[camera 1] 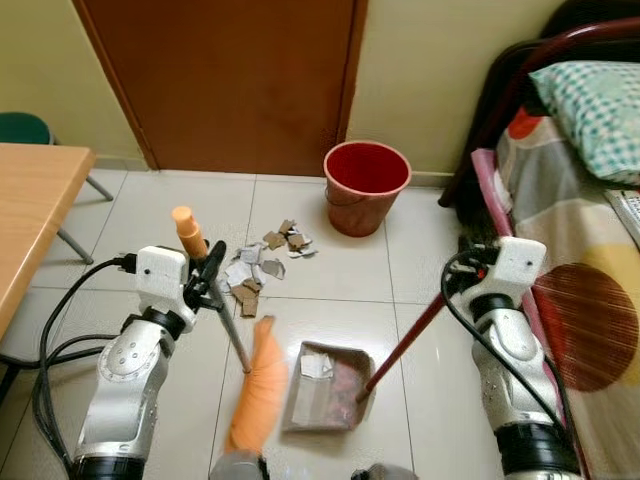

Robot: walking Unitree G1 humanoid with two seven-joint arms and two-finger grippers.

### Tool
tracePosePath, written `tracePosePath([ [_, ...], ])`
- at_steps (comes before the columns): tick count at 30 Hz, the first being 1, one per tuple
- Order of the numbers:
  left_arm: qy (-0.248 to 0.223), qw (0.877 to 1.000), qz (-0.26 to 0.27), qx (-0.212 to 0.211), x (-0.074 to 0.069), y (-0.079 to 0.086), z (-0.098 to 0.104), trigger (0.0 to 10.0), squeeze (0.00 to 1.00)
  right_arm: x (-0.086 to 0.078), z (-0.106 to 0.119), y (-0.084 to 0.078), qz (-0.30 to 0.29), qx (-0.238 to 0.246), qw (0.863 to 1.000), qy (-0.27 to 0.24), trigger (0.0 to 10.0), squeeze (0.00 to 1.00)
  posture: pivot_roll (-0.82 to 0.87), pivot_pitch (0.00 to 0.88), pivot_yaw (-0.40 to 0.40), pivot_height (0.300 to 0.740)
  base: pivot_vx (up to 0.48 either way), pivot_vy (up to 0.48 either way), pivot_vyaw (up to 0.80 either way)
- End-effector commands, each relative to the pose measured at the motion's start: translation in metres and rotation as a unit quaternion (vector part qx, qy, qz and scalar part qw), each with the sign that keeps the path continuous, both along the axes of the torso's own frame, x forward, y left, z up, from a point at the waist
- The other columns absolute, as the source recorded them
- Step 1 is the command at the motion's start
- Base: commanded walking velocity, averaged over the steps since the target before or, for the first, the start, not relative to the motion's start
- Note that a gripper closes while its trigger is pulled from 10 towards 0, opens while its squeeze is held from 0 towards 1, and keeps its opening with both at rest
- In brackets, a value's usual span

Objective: Sweep floor

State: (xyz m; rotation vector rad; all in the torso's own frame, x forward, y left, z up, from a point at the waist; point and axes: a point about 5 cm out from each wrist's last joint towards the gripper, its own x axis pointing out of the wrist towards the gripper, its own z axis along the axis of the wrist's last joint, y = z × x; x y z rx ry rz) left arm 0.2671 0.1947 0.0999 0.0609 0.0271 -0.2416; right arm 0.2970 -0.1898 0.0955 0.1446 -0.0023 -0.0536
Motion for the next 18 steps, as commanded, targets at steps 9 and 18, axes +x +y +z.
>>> tracePosePath([
  [9, 0.007, 1.000, -0.014, 0.000, -0.0012, -0.0088, -0.0032, 10.0, 0.00, -0.0023, 0.0084, -0.0096, -0.012, -0.002, 1.000, -0.015, 10.0, 0.00, 0.01, 0.088, -0.032, 0.740, 0.419, 0.000, 0.00],
  [18, 0.008, 1.000, -0.013, -0.003, -0.0005, -0.0090, -0.0029, 10.0, 0.00, -0.0016, 0.0090, -0.0093, -0.009, -0.003, 1.000, -0.015, 10.0, 0.00, 0.01, 0.088, -0.032, 0.740, 0.417, 0.000, 0.00],
])
